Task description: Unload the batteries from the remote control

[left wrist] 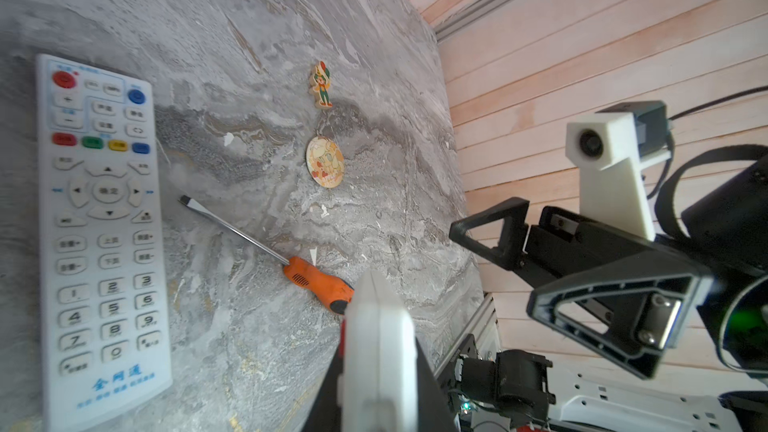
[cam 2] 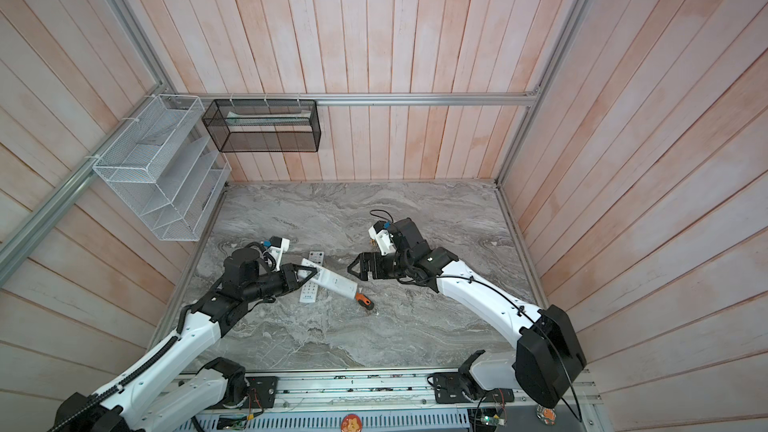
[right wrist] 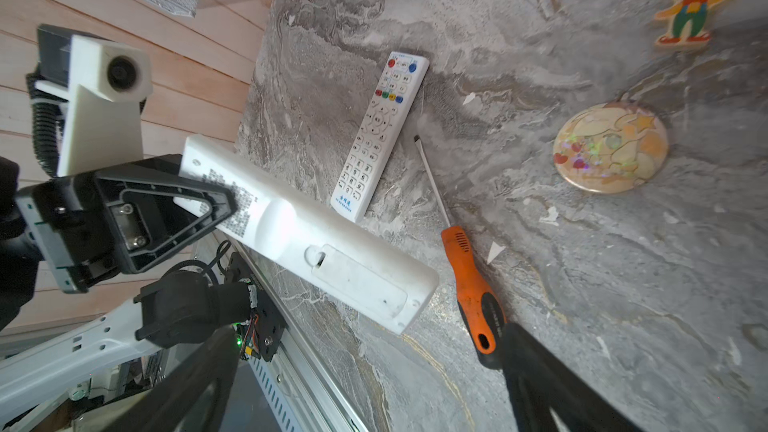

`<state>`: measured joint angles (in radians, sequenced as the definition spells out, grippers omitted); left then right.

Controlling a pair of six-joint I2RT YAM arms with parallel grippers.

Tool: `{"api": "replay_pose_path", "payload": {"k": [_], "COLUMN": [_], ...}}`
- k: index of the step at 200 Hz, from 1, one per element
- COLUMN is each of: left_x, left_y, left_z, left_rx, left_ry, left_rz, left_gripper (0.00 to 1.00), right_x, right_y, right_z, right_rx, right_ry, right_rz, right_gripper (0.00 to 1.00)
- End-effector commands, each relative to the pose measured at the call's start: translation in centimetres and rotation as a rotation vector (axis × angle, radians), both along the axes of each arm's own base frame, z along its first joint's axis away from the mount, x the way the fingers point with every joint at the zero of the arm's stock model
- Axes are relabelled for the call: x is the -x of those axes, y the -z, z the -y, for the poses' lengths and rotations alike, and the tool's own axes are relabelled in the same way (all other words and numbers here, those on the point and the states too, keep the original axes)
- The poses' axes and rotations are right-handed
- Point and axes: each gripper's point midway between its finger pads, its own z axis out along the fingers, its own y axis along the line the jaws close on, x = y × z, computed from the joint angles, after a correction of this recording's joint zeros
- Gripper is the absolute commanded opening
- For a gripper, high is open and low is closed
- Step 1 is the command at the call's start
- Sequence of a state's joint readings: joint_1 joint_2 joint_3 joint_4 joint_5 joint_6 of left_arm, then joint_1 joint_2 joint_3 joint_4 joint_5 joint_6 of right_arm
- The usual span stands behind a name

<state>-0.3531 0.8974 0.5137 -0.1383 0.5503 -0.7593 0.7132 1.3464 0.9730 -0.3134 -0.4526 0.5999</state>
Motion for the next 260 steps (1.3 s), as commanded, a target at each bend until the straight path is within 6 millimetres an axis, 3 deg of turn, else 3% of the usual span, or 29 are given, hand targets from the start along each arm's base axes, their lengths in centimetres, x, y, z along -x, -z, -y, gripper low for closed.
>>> {"api": "replay_pose_path", "payload": {"k": [1,42,105,160,192,225,260], "left_x": [1.1,3.1,4.1,4.8,5.0,5.2,5.2], "left_y": [3.3,6.5,7.3,8.0,7.9,8.1,8.0], "left_z": [-1.5,-2.0,-3.3,-3.3,-3.4,-3.4,-3.3], "left_rx": [-0.047,-0.089,-0.111,-0.098,-0.099,-0.094,-0.093], "left_ry": [-0.09,-0.129,-0.188,-0.184,-0.189,-0.181,-0.178], "left_rz": [-0.077,-0.13,-0.108,-0.12,-0.113,-0.117,-0.113], "left_gripper": [0.0,0.0,0.0,0.0,0.0,0.0,0.0], "right_x": [0.9,4.0,8.5,7.8,7.2,5.7,5.4], "right_y": [2.3,3.7,8.3,9.9,11.3,11.5,12.1], "right_z": [-0.8,-2.8,-6.3,-7.5,-7.1,-6.5,-7.0], "right_rx": [0.024,0.013,0.036,0.037,0.027,0.013,0.019], "right_ry": [0.052,0.054,-0.063,-0.05,-0.01,0.055,0.05], "right_rz": [-0.061,-0.133,-0.297,-0.326,-0.378,-0.374,-0.389], "right_gripper": [0.98,0.97,0.95,0.96,0.95,0.92,0.87]}}
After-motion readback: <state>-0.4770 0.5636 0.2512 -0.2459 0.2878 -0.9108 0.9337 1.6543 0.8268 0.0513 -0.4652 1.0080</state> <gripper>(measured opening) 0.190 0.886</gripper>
